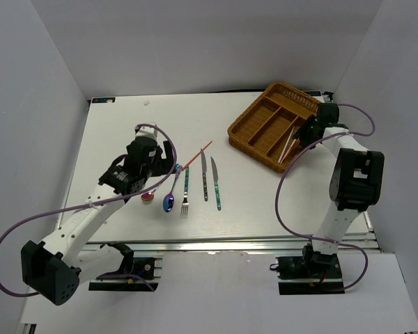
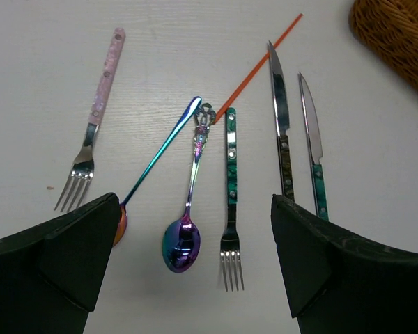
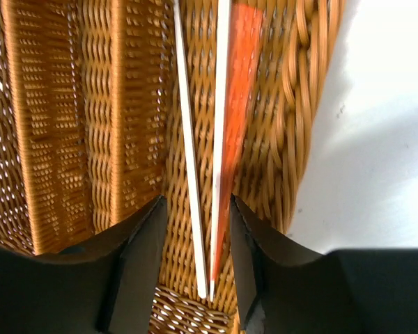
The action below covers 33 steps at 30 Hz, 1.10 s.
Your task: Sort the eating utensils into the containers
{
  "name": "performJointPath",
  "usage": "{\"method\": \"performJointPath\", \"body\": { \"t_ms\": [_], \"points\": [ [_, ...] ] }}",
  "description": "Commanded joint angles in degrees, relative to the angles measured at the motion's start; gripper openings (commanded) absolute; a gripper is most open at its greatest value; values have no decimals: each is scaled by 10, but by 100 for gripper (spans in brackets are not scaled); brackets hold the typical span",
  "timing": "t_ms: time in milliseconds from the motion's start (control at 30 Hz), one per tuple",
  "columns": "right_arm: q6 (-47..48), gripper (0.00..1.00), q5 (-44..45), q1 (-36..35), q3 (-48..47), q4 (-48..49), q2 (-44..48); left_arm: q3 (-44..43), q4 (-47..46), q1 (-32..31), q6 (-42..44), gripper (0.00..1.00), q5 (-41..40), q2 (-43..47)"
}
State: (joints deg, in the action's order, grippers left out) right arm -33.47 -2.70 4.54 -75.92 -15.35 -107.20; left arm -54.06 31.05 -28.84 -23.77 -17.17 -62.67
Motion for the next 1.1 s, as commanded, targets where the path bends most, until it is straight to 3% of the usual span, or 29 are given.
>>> {"method": "performJointPath", "body": {
  "t_ms": [0, 133, 300, 467, 567, 600, 667, 933, 1067],
  "points": [
    [18, 48, -13, -1, -45, -15, -7, 8, -28, -2, 21, 98, 56, 14],
    [18, 60, -18, -1, -51, -25, 1, -12, -26, -3, 27, 98, 66, -7],
    [18, 66, -28, -4, 0, -14, 81, -76, -16, -3, 36, 98, 77, -63],
    [45, 71, -47, -33, 67, -5, 212, -208, 28, -3, 88, 98, 111, -250],
    [57, 72, -72, -44, 110, -9, 277, -256, 23, -3, 136, 98, 129, -315],
    [56, 80, -93, -57, 124, -6, 295, -284, 15, -2, 145, 97, 128, -352],
    [55, 89, -115, -68, 167, 1, 341, -316, 17, -2, 180, 93, 133, -390],
    [62, 89, -136, -117, 248, -23, 463, -434, 81, 10, 298, 63, 195, -530],
    [66, 89, -140, -136, 272, -26, 489, -442, 88, 36, 297, 61, 252, -560]
  ]
}}
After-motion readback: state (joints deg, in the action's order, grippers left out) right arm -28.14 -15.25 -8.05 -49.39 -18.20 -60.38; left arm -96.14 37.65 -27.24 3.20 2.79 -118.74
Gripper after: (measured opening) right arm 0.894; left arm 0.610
